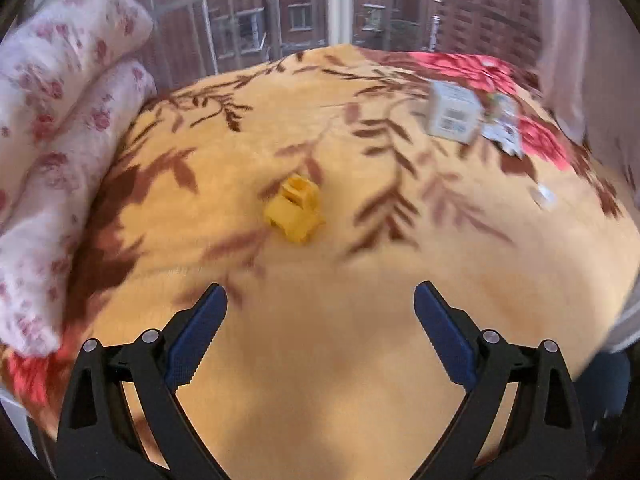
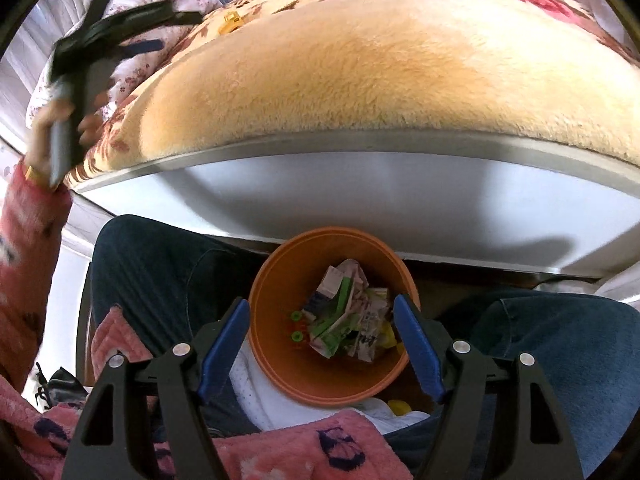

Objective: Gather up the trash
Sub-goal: 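Move the left gripper to the yellow toy piece and grasp it, then grasp the white bottle cap with the right gripper while the left holds the toy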

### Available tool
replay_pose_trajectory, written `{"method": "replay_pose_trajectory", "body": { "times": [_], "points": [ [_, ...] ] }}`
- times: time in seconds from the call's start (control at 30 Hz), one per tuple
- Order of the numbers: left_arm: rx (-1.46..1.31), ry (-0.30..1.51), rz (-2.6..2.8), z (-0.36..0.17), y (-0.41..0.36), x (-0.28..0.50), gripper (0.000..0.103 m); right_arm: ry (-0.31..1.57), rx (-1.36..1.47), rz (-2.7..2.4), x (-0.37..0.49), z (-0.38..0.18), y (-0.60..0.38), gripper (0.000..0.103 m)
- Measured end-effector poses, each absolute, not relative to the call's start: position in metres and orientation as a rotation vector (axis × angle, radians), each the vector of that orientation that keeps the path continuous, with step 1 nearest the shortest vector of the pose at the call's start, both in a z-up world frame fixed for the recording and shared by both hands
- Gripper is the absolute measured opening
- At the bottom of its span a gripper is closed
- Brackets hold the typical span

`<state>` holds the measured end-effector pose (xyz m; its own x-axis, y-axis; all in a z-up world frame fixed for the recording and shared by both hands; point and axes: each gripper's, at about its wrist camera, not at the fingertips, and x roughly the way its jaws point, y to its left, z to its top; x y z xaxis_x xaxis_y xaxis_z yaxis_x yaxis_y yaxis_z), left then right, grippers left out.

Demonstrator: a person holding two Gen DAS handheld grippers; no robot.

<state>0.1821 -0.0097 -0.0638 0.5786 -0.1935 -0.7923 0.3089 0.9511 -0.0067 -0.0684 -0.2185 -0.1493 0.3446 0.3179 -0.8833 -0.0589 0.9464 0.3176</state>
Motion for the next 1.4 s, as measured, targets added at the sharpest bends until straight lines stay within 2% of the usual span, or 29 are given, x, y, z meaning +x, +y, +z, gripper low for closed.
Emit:
{"method": "replay_pose_trajectory", "body": {
  "times": [0.27,0.33,0.37,0.4,0.63,0.8,1.0,1.2,1.4],
  "points": [
    [0.054,0.981,-0.233,-0.093,-0.005,0.262,0.091,1.215,0.254,0.230,-0.062,-0.156,-0.222,0.073],
    [0.030,0.998,-0.221,-0.097,-0.004,0.273,0.075,1.220,0.259,0.226,-0.062,-0.158,-0.223,0.073],
    [0.027,1.012,-0.220,-0.099,-0.005,0.277,0.053,1.221,0.262,0.225,-0.062,-0.158,-0.223,0.073],
    [0.021,1.035,-0.216,-0.103,-0.005,0.279,0.049,1.221,0.265,0.223,-0.062,-0.158,-0.224,0.073],
    [0.038,0.986,-0.216,-0.091,-0.006,0.265,0.049,1.201,0.269,0.224,-0.065,-0.153,-0.226,0.073],
    [0.050,0.931,-0.253,-0.063,-0.006,0.226,0.049,1.163,0.256,0.229,-0.068,-0.141,-0.228,0.073],
    [0.114,0.867,-0.315,-0.035,-0.013,0.160,0.049,1.006,0.181,0.188,-0.055,-0.096,-0.241,0.073],
    [0.158,0.869,-0.397,-0.034,-0.026,0.094,0.049,0.808,0.091,0.070,0.003,-0.051,-0.271,0.073],
    [0.160,0.902,-0.423,-0.049,-0.034,0.058,0.049,0.808,0.074,-0.009,0.087,-0.050,-0.298,0.071]
  ]
}}
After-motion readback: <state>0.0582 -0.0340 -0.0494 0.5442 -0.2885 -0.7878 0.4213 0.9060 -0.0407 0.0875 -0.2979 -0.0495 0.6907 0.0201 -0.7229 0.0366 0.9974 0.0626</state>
